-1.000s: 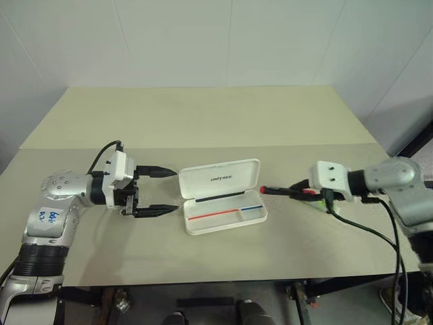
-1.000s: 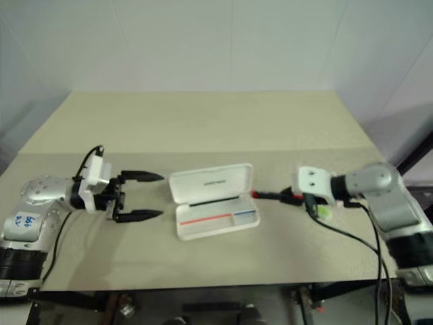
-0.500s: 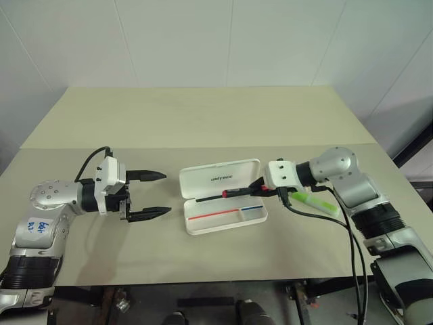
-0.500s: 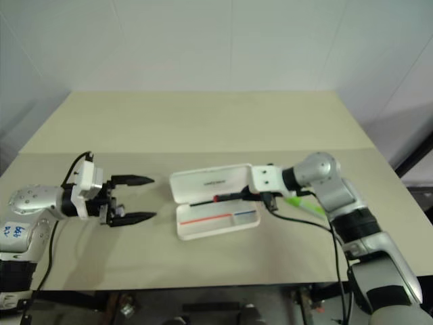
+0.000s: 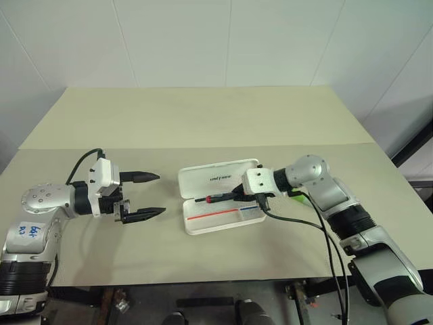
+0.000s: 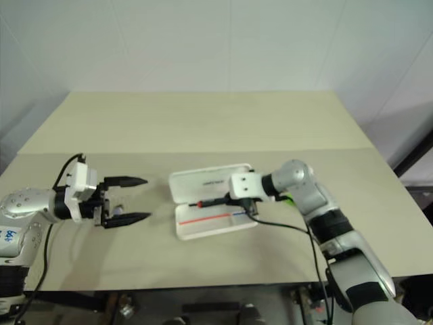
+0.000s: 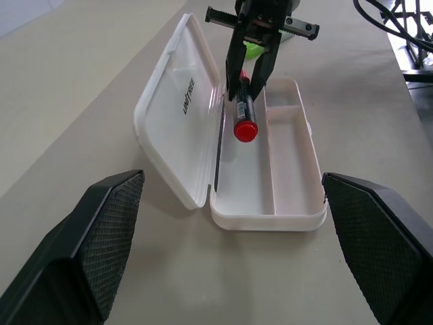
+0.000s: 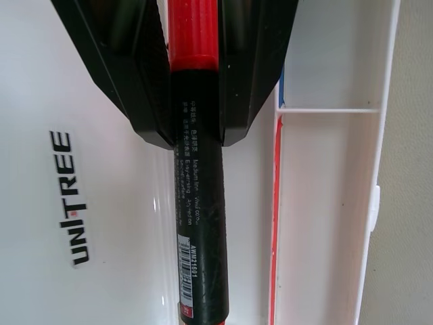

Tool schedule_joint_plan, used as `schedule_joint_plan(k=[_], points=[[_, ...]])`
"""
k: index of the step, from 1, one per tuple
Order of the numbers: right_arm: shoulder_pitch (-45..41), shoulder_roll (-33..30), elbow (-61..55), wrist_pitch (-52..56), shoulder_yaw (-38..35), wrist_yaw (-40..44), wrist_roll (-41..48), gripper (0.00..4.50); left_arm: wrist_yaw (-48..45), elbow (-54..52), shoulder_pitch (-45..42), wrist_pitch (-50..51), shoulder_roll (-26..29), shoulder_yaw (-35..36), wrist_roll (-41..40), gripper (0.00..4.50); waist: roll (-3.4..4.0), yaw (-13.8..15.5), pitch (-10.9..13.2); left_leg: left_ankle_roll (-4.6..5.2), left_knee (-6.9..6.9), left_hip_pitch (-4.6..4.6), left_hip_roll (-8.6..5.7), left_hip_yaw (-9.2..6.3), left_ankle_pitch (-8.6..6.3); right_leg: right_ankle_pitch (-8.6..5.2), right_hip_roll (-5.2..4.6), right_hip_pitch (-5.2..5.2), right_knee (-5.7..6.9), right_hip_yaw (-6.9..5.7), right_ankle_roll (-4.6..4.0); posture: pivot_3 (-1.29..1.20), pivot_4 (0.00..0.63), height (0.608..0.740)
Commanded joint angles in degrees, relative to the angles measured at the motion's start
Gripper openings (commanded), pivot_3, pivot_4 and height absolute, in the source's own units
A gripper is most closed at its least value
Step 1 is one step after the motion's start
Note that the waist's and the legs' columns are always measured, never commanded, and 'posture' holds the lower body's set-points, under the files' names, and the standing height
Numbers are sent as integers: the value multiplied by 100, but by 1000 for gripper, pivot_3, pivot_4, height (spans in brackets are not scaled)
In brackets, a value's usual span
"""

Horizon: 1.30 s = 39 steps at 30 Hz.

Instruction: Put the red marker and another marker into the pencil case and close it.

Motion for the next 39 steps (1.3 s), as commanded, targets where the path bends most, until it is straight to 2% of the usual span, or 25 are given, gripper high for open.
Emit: schedule_joint_plan(k=[1, 2, 3, 6, 7, 13, 20, 28, 34, 39], points=[[-163, 6, 22, -144, -37, 33, 29, 618, 59, -229, 60, -17, 83, 192, -109, 4500, 0, 3, 0, 0, 0, 0, 0, 0, 0, 0, 0, 0, 0, 0, 0, 0, 150, 740], [-159, 1, 25, -132, -38, 54, 39, 618, 63, -232, 63, -17, 83, 193, -109, 4500, 0, 2, 0, 0, 0, 0, 0, 0, 0, 0, 0, 0, 0, 0, 0, 0, 150, 740], [-158, -6, 25, -137, -37, 68, 41, 936, 67, -234, 66, -19, 82, 194, -109, 4500, 0, 0, 0, 0, 0, 0, 0, 0, 0, 0, 0, 0, 0, 0, 0, 0, 150, 740], [-160, -11, 10, -119, -52, 88, 52, 1896, 78, -241, 62, -19, 71, 182, -111, 4500, 0, -1, 0, 0, 0, 0, 0, -1, 0, 0, 0, 0, 0, -1, 0, 0, 150, 740], [-161, -9, 3, -113, -58, 91, 55, 2352, 82, -244, 59, -18, 68, 177, -112, 4500, 0, -3, 0, 0, 0, 0, 0, -1, 0, 0, 0, 0, 0, -1, 0, 0, 150, 740], [-154, -18, -184, 81, -125, 122, 174, 4444, 73, -197, -1, -59, 34, 119, -99, 4500, 0, 0, 0, 0, 0, 2, 0, -2, 0, -1, 0, 1, 2, -2, -1, 0, 150, 740], [44, -224, -1038, 1096, -460, 367, 799, 4478, 49, -113, -127, -90, -14, 28, -75, 4500, 0, 11, 0, 0, 0, 1, 0, -5, 0, -1, 0, 1, 3, -3, -2, 0, 150, 740], [883, -953, -2482, 2975, -1376, 462, 2089, 4478, -9, -139, -308, -59, -131, -161, -90, 4500, 0, 33, 0, 0, 0, -3, -1, -7, 0, -2, -1, 2, 0, -6, -2, 0, 150, 740], [1516, -1617, -2381, 3348, -2152, -38, 2201, 4478, -83, -121, -508, -57, -265, -333, -97, 4500, 0, 35, 0, 0, 2, -1, -2, -5, 0, -3, 0, 3, -1, -5, -3, 0, 150, 740], [2124, -1869, -2021, 3254, -2779, -483, 2247, 4478, -176, 30, -743, -111, -386, -447, -63, 4500, 0, 28, 0, 0, 2, -1, -2, -2, 0, -3, 0, 3, -2, -4, -3, 0, 150, 740]])
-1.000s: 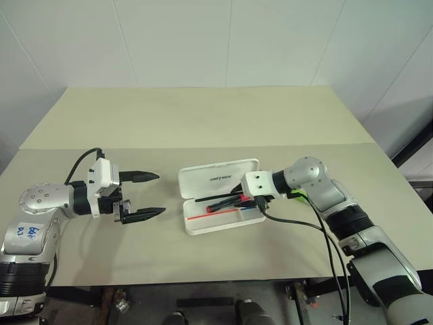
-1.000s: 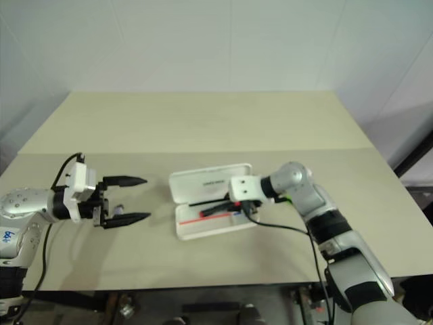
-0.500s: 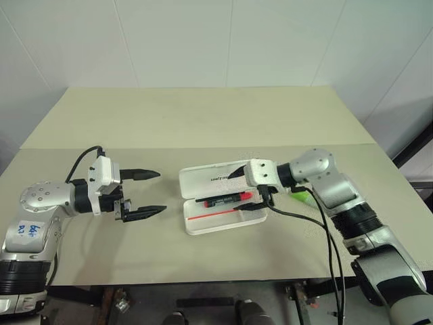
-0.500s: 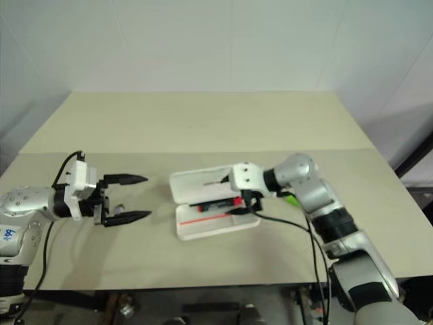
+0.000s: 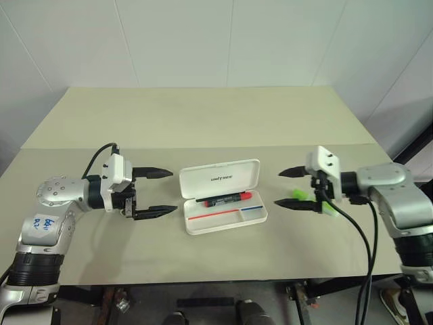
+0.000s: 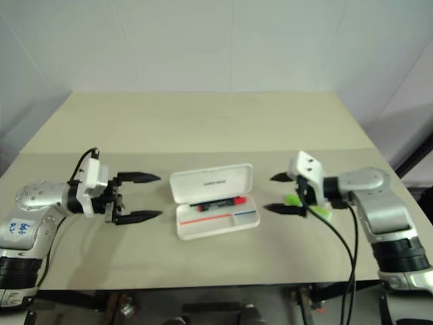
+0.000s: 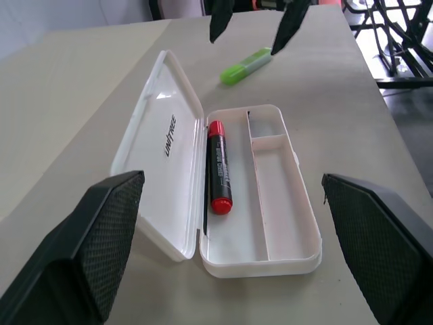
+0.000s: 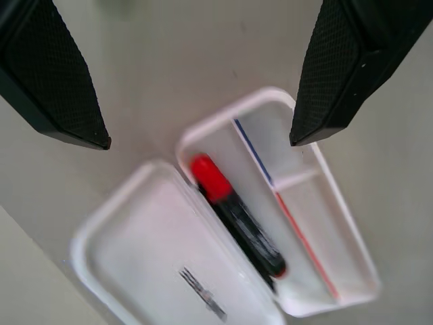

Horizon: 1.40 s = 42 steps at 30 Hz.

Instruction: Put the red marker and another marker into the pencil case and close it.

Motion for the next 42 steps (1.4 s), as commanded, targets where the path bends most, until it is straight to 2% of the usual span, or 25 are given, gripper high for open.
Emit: schedule_joint_plan(k=[1, 12, 20, 29, 33, 39, 40, 42], points=[[364, -179, 205, -189, -560, -298, 115, 4478, -77, 118, -251, -108, -54, -54, -40, 4500, 0, 9, 0, 0, 0, 0, 0, 0, 0, 0, 0, 0, 0, 0, 0, 0, 150, 740], [1374, -198, 945, -942, -1073, -558, 167, 4478, -238, 438, -696, -183, -248, -315, 38, 4500, 0, -7, 0, 1, 6, 3, -2, 3, 1, 2, 1, 6, 1, 5, 7, 0, 150, 740], [1361, -148, 1876, -1560, -1080, -517, 127, 4478, -436, 786, -1112, -266, -247, -477, 120, 4500, 0, 1, 0, 3, 15, 7, -5, 4, 2, 3, 1, 15, -2, 7, 10, 0, 150, 740], [1039, -97, 2787, -1938, -778, -222, 7, 4478, -557, 710, -1100, -199, -83, -391, 94, 4500, 0, -20, 0, 4, 17, 10, -4, 4, 2, 4, 3, 16, 3, 9, 12, 0, 150, 740], [686, -24, 3363, -2180, -569, 104, -50, 3578, -581, 682, -1107, -167, 30, -373, 86, 4500, 0, -31, 0, 4, 31, 10, -5, 5, 2, 5, 3, 22, 1, 11, 14, 0, 150, 740], [446, 230, 3586, -2341, -423, 173, -89, 1340, -569, 561, -1064, -102, 162, -319, 41, 4500, 0, -45, 0, 4, 34, 12, -3, 5, 2, 5, 5, 23, 5, 12, 14, 0, 150, 740], [448, 268, 3572, -2359, -412, 156, -93, 1086, -569, 549, -1054, -95, 177, -305, 39, 4500, 0, -53, 0, 4, 34, 12, -2, 5, 2, 5, 6, 23, 5, 11, 14, 0, 150, 740], [456, 336, 3543, -2383, -394, 97, -120, 1096, -561, 532, -1042, -87, 195, -289, 41, 4500, -2, -87, -1, 3, 34, 12, -1, 5, 2, 5, 6, 23, 6, 11, 14, 0, 150, 740]])
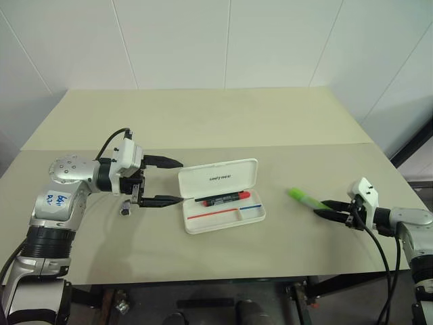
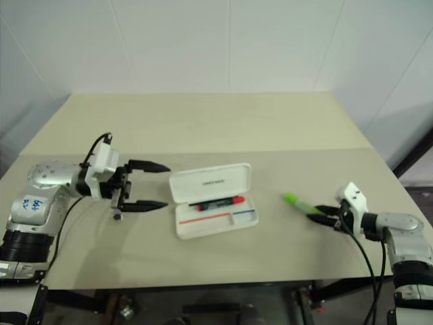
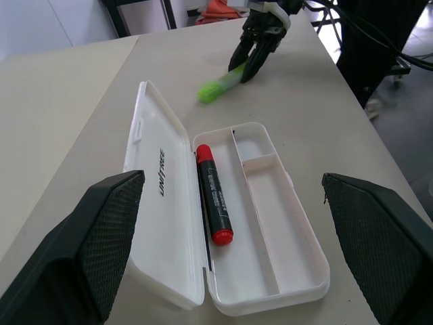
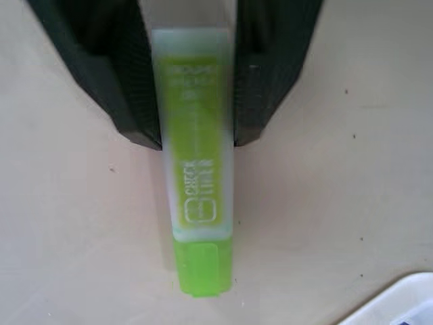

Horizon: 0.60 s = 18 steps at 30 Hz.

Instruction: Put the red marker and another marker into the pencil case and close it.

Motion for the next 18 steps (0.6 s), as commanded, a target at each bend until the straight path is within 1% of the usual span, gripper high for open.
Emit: schedule_joint_plan(k=[1, 6, 13, 18], points=[[15, 181, -73, -67, 116, -2, -27, 1096, 6, -250, 3, 4, 139, 206, -72, 4500, -2, -39, -1, 0, 0, 1, 0, 0, 0, 0, 0, 0, 1, 0, 0, 0, 150, 740], [-81, 262, -269, -165, 124, -97, -45, 1096, 44, -281, 12, 14, 150, 207, -75, 4500, -2, -114, -1, 0, 1, 7, 3, 0, 0, 0, 5, 3, 6, 2, -1, 0, 150, 740], [-483, 71, -1248, 121, 227, 308, 169, 1096, 100, -332, 172, -2, 151, 254, -75, 4500, 12, -103, 7, 0, 5, 4, 1, 2, 1, 2, 5, 0, 9, 9, 2, 0, 150, 740], [-537, 60, -2201, 465, 471, 647, 270, 1096, 109, -336, 400, -40, 210, 375, -65, 4500, 12, -49, 7, -1, 2, -2, 2, -5, 0, 1, 4, -2, 6, 3, 2, 0, 150, 740]])
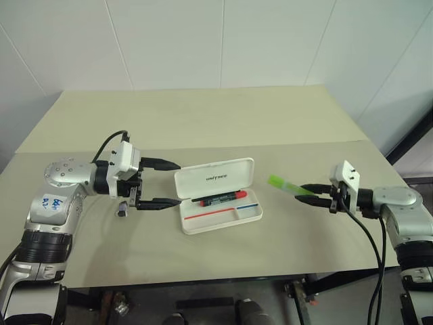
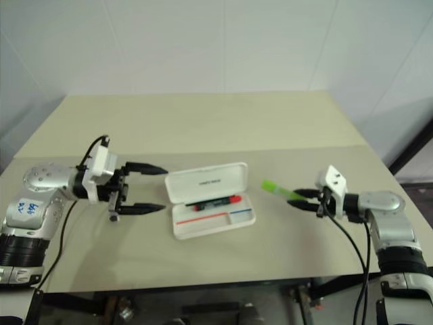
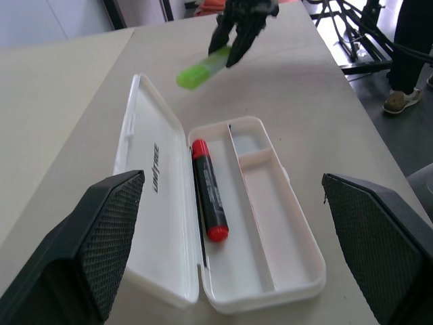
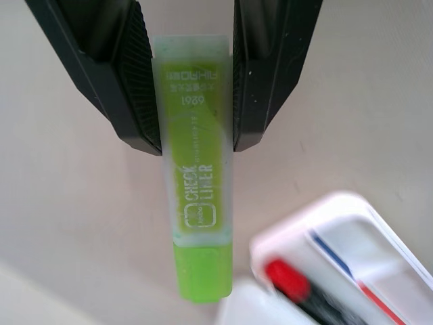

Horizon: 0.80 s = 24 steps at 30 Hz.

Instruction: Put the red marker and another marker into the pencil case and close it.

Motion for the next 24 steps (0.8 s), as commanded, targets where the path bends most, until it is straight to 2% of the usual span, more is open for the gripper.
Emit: schedule_joint_plan(k=[1, 10, 18, 24], points=[[-66, -124, -807, 256, 250, 257, 124, 1096, 50, -147, 137, -76, 146, 269, -53, 4500, 0, 11, 0, -1, 0, 0, 0, 0, -1, 0, -1, 0, 0, 0, 0, 0, 150, 740], [-465, 152, -1946, 654, 995, 575, 245, 1096, 207, -373, 785, -31, 306, 594, -84, 4500, 0, 45, 0, -2, -4, -2, 0, 3, -2, -2, -4, -6, -1, -1, -3, 0, 150, 740], [-927, 468, -1747, 401, 1603, 877, 62, 1096, 361, -542, 1114, 9, 333, 761, -123, 4500, 0, 116, 0, -2, -5, -6, 1, 2, -2, -4, -7, -8, -8, -5, -7, 0, 150, 740], [-1292, 936, -1404, 305, 2056, 785, -248, 1096, 465, -731, 1441, 52, 387, 942, -159, 4500, 0, 92, 0, -3, -13, -7, 2, 3, -2, -5, -8, -16, -5, -7, -8, 0, 150, 740]])
